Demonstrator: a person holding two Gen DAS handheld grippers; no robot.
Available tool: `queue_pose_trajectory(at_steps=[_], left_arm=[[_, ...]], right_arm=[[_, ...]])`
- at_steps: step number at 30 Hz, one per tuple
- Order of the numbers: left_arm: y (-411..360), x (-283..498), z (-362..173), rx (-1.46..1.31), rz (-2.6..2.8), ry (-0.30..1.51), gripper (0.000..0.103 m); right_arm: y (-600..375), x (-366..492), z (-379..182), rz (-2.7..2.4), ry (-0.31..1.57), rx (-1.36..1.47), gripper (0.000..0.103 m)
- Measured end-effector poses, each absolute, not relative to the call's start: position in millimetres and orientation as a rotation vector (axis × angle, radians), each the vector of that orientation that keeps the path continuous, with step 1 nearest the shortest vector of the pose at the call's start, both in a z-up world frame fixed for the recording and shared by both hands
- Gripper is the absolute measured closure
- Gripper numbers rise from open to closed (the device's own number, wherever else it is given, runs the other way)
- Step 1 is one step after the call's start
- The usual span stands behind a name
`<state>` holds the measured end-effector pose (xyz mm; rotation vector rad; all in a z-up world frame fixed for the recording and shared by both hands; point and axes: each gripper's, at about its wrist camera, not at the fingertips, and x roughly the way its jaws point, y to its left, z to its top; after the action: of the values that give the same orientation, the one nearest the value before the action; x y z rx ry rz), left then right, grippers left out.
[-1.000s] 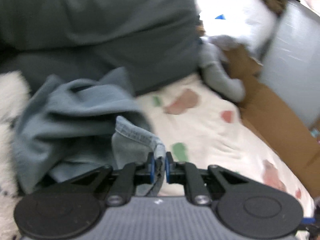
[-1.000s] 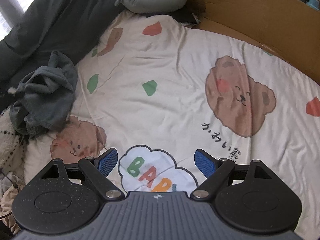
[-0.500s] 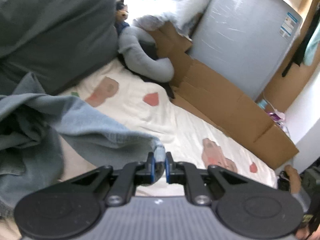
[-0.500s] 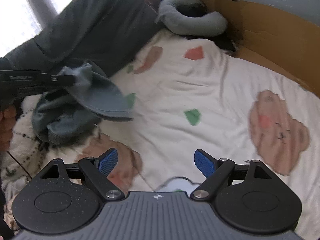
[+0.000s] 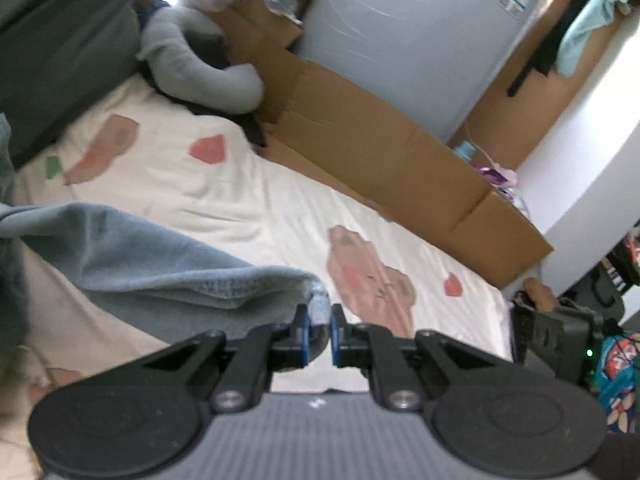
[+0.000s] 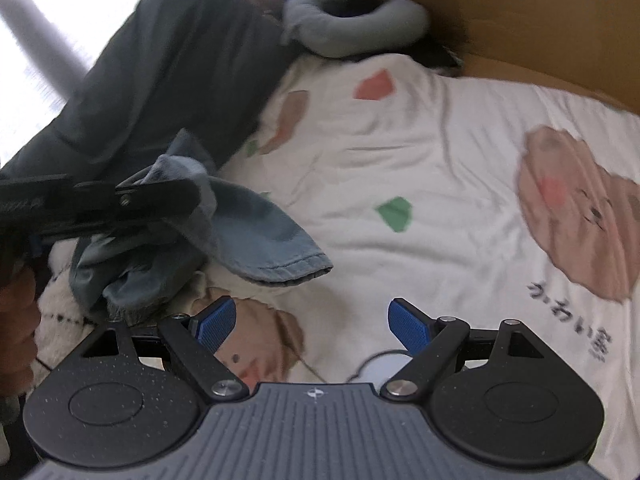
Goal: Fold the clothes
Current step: 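Grasp the jeans hem with the left gripper and lift it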
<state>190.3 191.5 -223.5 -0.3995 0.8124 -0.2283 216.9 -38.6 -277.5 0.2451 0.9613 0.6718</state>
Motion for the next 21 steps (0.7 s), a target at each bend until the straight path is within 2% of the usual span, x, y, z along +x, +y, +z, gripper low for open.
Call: queue_pose_trajectory(at_steps=[8,21], left_arm=[[143,216,-232,-0.388,-0.387,0.807,0.093],[99,228,-253,-0.405,-0.46,0.848,0.093]], right_arm=[[-77,220,-295,0.586,1.023,0.32,0.016],[-156,227,-326,0.426,1.099,0.655,0.016]])
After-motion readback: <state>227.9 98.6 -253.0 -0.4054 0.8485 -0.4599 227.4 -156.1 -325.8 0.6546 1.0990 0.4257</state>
